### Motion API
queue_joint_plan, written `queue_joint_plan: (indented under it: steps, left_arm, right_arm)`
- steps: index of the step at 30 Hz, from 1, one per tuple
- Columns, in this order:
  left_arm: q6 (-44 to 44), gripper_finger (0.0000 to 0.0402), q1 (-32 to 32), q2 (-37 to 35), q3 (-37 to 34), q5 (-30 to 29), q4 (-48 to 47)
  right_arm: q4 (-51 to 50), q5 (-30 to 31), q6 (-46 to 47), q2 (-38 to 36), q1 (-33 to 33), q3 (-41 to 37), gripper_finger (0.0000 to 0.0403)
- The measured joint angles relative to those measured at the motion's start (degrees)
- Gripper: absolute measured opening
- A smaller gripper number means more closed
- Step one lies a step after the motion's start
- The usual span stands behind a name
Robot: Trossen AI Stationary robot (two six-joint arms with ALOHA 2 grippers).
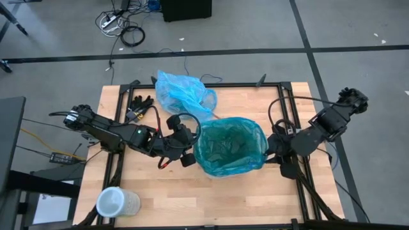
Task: Place trash/remove bag and relplace
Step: Insert the green plastic trash bag into the trash bin
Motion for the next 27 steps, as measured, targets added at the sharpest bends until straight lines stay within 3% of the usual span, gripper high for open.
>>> queue_joint_plan:
  steps: [11, 21, 27]
  left_arm:
    - [0.0, 0.0051, 0.0, 0.0, 0.0, -0.2, 0.6]
    - [0.0, 0.0051, 0.0, 0.0, 0.0, -0.2, 0.8]
    - [-0.2, 0.0051, 0.0, 0.9, 0.0, -0.2, 1.2]
  right_arm:
    - [0.2, -0.3, 3.6, 2.2, 0.9, 0.2, 0.0099]
    - [-0.2, -0.5, 3.1, 4.7, 1.7, 0.2, 0.0041]
    - [-3.9, 4.9, 4.6, 4.7, 1.7, 0.2, 0.0024]
